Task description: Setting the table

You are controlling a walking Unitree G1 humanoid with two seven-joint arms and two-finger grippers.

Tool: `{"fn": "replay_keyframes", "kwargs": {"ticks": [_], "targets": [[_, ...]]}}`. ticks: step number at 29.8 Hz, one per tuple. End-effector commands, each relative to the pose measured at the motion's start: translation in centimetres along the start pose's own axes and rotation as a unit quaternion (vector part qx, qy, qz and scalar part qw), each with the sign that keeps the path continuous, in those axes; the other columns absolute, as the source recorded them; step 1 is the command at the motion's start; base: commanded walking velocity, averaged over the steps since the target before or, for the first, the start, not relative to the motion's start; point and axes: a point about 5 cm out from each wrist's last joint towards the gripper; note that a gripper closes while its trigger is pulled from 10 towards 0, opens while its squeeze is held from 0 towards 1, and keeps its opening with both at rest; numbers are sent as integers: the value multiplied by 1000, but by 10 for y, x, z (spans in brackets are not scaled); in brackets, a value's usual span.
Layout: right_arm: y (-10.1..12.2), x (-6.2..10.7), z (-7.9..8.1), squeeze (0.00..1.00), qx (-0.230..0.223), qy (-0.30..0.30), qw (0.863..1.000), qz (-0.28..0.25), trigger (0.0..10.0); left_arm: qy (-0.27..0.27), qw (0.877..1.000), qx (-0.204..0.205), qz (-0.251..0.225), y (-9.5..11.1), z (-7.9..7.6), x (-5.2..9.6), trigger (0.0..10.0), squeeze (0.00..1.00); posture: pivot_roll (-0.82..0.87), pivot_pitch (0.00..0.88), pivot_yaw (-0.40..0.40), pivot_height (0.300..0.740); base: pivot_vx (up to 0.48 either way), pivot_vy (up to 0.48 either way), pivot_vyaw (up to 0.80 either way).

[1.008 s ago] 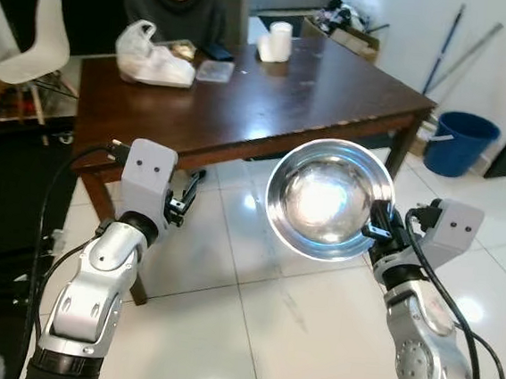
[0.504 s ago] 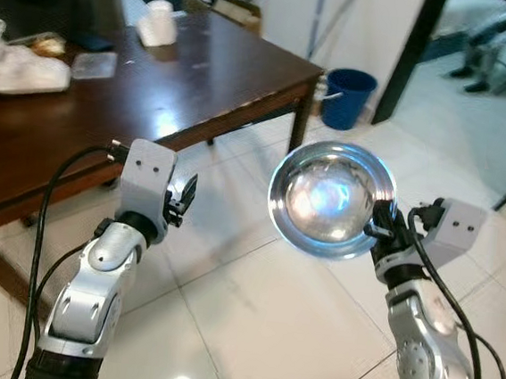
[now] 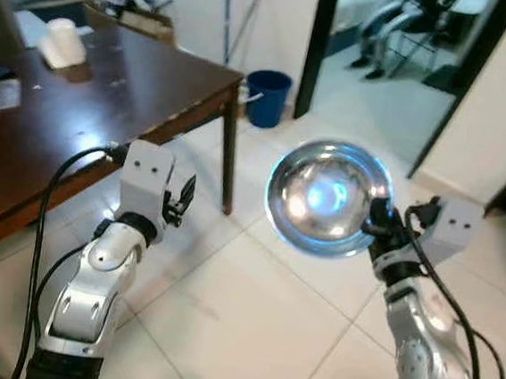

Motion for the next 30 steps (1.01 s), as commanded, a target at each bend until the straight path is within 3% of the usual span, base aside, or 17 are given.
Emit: {"fn": "replay_keyframes", "kwargs": {"ticks": [1, 30], "targets": [[-2, 1, 1, 0, -8, 5, 1000, 0, 10000, 1, 1000, 6, 13, -6, 0, 1, 10000, 0, -90, 0, 94, 740, 0, 0, -788], [-1, -1, 4, 0, -8, 13, 1000, 0, 10000, -2, 1000, 9, 7, -2, -3, -1, 10000, 0, -80, 0, 84, 740, 0, 0, -788]]}}
Point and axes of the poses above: a point about 5 cm out from each wrist's last joint towards the gripper, its own x axis pointing back from the gripper into the wrist, its own y axis along the axis of the wrist's last joint, z = x × y, and after that the axes turned 15 degrees about -x, right-handed
